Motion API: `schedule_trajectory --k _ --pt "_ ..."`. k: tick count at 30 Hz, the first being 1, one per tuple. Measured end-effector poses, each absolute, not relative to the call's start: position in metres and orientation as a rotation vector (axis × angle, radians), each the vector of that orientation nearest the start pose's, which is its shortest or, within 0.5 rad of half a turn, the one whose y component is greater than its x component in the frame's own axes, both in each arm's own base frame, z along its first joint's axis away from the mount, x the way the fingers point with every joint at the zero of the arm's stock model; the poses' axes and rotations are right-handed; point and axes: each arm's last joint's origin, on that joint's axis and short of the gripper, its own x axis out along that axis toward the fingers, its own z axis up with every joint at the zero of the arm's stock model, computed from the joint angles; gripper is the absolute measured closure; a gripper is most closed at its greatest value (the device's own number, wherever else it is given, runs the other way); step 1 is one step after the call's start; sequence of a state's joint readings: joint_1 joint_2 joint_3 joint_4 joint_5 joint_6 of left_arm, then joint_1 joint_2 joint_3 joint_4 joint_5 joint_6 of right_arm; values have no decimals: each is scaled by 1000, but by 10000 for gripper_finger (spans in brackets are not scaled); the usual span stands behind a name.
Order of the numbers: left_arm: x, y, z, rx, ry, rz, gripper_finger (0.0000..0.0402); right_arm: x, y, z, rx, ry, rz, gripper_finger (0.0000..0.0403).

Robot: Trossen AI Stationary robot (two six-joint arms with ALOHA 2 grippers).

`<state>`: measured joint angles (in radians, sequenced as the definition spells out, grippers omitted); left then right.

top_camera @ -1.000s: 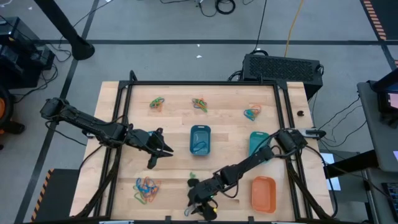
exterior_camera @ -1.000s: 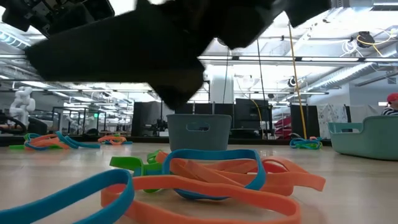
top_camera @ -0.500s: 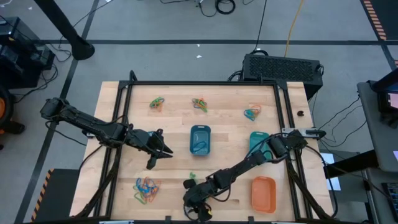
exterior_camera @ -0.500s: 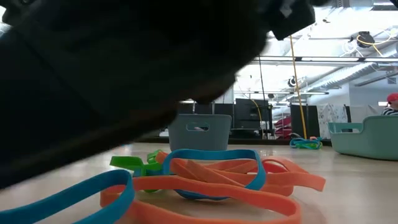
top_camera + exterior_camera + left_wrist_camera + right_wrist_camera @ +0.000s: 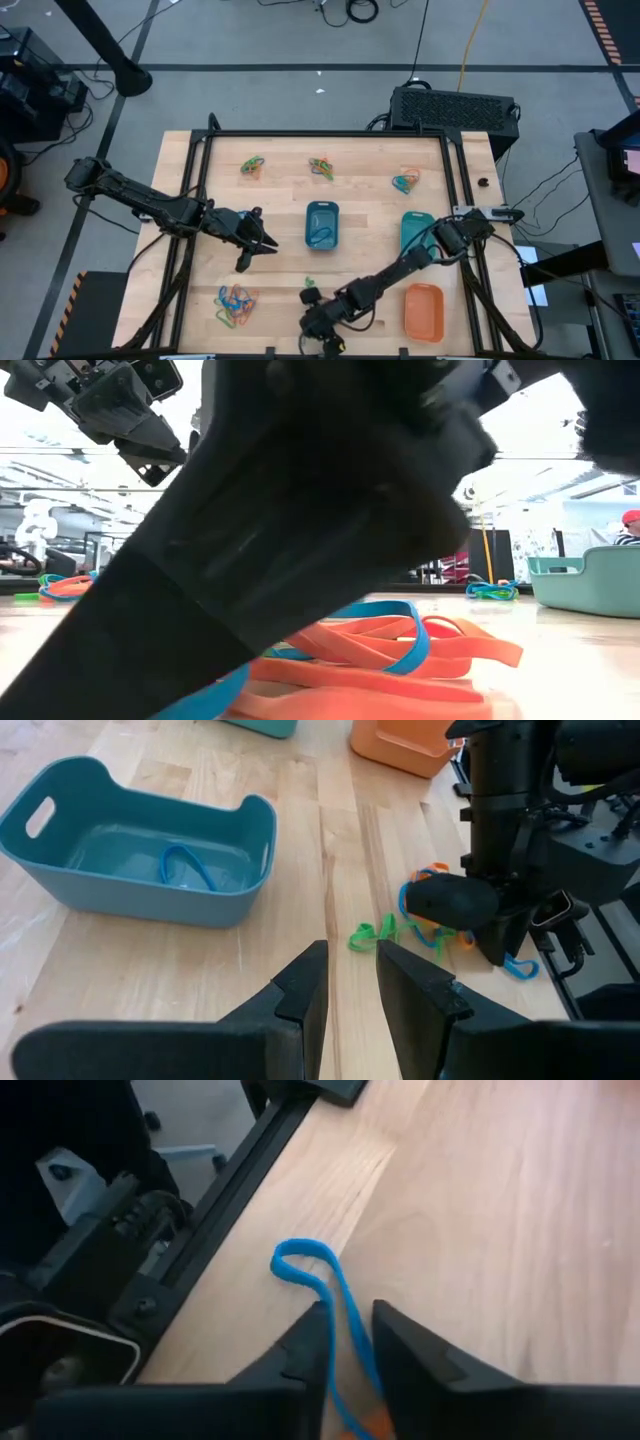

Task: Sort rubber bands into baskets
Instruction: Put the blue rubberband into the blue bin

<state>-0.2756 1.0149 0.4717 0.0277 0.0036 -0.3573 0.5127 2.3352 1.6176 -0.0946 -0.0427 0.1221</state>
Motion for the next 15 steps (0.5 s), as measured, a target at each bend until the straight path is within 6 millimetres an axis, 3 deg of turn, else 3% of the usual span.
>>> schedule_trajectory --k 4,10,15 --pt "198 -56 205 -277 554 -178 307 430 243 109 -51 821 466 392" --pt "198 -56 205 -278 554 -178 307 431 239 116 35 829 408 400" --pt "198 -56 205 -278 555 -178 307 435 233 133 87 784 377 402"
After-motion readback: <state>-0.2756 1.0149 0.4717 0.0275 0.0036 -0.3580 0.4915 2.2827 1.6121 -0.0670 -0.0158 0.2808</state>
